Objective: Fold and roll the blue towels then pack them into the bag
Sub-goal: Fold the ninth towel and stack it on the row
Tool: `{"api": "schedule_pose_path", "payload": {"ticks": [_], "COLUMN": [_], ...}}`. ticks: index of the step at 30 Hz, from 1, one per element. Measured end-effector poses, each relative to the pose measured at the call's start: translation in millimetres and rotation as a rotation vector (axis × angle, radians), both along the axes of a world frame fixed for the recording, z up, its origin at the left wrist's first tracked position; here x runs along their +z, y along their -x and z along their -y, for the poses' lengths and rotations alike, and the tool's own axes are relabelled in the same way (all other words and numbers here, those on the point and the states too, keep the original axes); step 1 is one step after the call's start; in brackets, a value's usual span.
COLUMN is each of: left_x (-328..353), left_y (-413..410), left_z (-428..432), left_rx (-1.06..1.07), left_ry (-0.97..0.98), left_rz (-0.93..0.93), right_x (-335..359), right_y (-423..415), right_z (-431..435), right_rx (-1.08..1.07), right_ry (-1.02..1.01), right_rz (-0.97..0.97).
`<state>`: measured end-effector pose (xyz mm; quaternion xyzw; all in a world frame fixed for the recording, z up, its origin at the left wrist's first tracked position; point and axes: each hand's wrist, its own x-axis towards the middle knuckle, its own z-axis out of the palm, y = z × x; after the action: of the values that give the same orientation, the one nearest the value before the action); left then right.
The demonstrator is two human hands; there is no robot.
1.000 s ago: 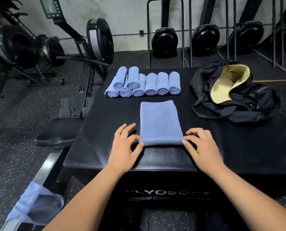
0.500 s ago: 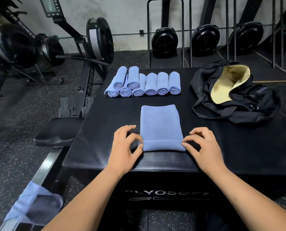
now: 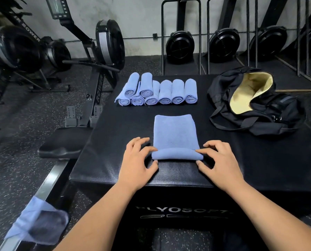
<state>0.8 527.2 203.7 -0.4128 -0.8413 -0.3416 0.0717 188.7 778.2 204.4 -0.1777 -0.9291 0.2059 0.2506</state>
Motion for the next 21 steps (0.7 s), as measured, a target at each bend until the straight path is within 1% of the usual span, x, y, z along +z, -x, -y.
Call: {"api": "schedule_pose_path", "payload": {"ticks": [4, 8, 11, 14, 17, 21], "left_x": [-2.6, -2.5, -1.0, -0.7, -2.6, 1.1], "left_y": [4.1, 7.5, 8.1, 9.1, 9.4, 5.4], "left_z": [0.4, 0.7, 0.5, -0.2, -2.6, -7.2], "left_rx": [0.028, 0.025, 0.024, 0.041, 0.081, 0.11], "left_ry": [-0.02, -0.056, -0.046, -0.036, -0.031, -0.05], "left_rz": [0.045, 0.152, 0.217, 0.231, 0.228, 0.13], "right_x": [-1.0, -0.1, 4.3, 7.6, 9.5, 11.9], "right_y": [3.4, 3.8, 2.5, 3.1, 7.8, 10.5], "right_z": [-4.1, -6.2, -5.5, -4.3, -0.4, 0.2], "right_rx": [-0.021, -0.016, -0.016, -0.049, -0.12, -0.156], "right_ry": [0.064, 0.141, 0.224, 0.3, 0.305, 0.289], "right_rz": [-0.002, 0.001, 0.015, 0.018, 0.007, -0.061]}}
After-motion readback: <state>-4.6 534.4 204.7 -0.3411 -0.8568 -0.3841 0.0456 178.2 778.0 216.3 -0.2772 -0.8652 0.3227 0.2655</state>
